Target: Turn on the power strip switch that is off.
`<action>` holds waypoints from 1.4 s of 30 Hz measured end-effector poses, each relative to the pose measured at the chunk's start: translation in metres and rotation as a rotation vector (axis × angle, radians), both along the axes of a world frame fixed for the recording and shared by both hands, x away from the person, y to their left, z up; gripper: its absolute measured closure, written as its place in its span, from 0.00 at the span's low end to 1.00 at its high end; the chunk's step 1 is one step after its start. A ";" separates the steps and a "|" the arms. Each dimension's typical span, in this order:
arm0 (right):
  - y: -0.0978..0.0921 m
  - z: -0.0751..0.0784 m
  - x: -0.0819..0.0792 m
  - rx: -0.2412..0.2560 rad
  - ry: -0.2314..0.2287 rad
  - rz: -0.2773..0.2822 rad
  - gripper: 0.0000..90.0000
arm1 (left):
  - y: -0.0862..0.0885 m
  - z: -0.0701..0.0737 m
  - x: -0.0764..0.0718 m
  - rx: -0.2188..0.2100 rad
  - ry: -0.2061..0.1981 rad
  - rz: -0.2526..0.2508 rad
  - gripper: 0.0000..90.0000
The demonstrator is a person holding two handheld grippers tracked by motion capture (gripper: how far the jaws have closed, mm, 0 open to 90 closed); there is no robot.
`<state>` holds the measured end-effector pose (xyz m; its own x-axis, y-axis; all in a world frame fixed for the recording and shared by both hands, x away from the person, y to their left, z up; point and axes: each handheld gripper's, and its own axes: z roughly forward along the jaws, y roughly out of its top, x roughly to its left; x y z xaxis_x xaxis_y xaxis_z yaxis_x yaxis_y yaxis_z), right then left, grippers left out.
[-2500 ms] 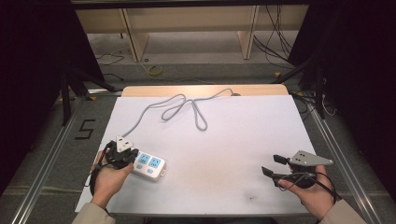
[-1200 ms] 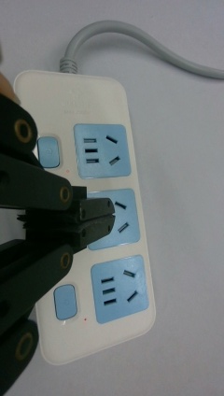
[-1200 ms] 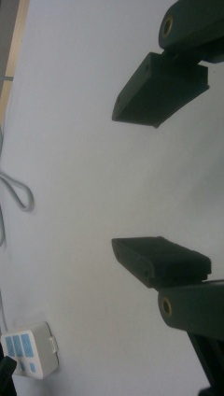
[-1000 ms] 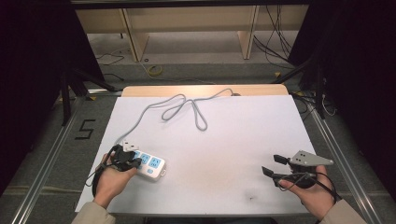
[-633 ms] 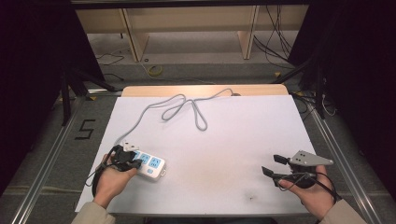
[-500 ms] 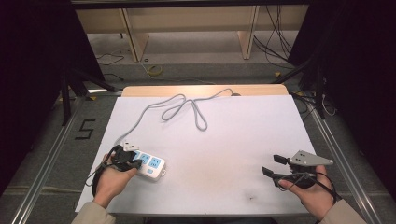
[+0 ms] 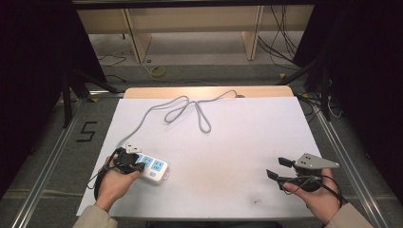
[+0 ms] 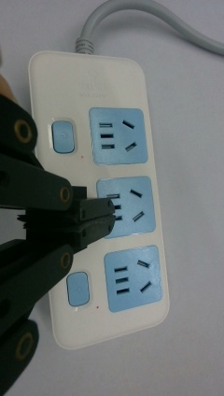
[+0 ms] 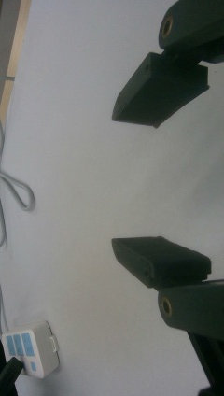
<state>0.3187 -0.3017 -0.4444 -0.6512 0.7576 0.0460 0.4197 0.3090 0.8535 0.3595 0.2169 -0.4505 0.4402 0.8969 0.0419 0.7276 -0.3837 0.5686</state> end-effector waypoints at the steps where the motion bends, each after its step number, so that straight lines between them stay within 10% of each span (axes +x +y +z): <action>1: 0.000 0.000 0.000 0.000 0.000 0.000 0.37 | 0.000 0.000 0.000 0.010 -0.001 -0.001 1.00; 42: 0.001 0.001 -0.001 0.002 -0.003 0.002 0.37 | 0.001 0.001 0.002 -0.013 0.024 0.024 1.00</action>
